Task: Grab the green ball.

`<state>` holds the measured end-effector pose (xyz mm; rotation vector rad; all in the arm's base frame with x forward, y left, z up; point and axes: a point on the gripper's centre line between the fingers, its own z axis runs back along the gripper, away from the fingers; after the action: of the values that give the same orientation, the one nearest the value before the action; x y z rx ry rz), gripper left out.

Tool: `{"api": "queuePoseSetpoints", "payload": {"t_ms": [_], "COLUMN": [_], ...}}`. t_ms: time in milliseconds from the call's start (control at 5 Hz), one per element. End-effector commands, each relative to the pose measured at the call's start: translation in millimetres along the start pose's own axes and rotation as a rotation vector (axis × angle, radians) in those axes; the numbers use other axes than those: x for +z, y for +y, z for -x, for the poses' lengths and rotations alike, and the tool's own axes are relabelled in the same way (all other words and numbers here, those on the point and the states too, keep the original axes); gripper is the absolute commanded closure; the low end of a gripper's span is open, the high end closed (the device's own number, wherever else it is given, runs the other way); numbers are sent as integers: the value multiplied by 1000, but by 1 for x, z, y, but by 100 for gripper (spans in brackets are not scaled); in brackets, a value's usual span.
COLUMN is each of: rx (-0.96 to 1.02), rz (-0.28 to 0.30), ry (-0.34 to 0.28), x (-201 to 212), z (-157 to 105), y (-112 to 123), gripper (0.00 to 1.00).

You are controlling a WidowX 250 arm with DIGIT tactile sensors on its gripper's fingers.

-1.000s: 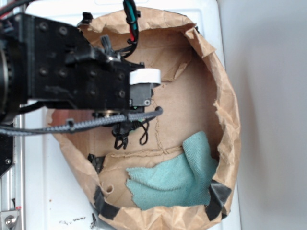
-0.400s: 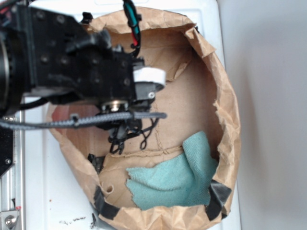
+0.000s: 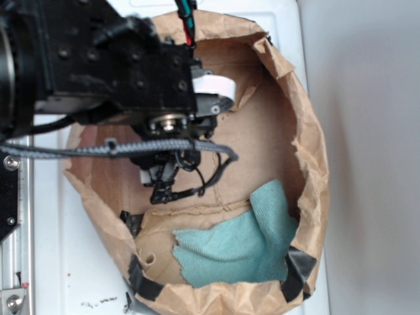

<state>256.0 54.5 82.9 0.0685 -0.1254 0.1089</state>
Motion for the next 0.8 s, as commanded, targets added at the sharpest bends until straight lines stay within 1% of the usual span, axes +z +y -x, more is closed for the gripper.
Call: {"api": "queuePoseSetpoints", "payload": {"t_ms": [0,200,400,600], "rx": [36,22,18,9], "rz": [-63,-41,-47,-53], "ry": [-38,7,25,21], "x": [5,10,10,8], "z": [-20,-28,-31,-28], "y": [-6,-1,-2,-4], "gripper": [0,0,0,0]}}
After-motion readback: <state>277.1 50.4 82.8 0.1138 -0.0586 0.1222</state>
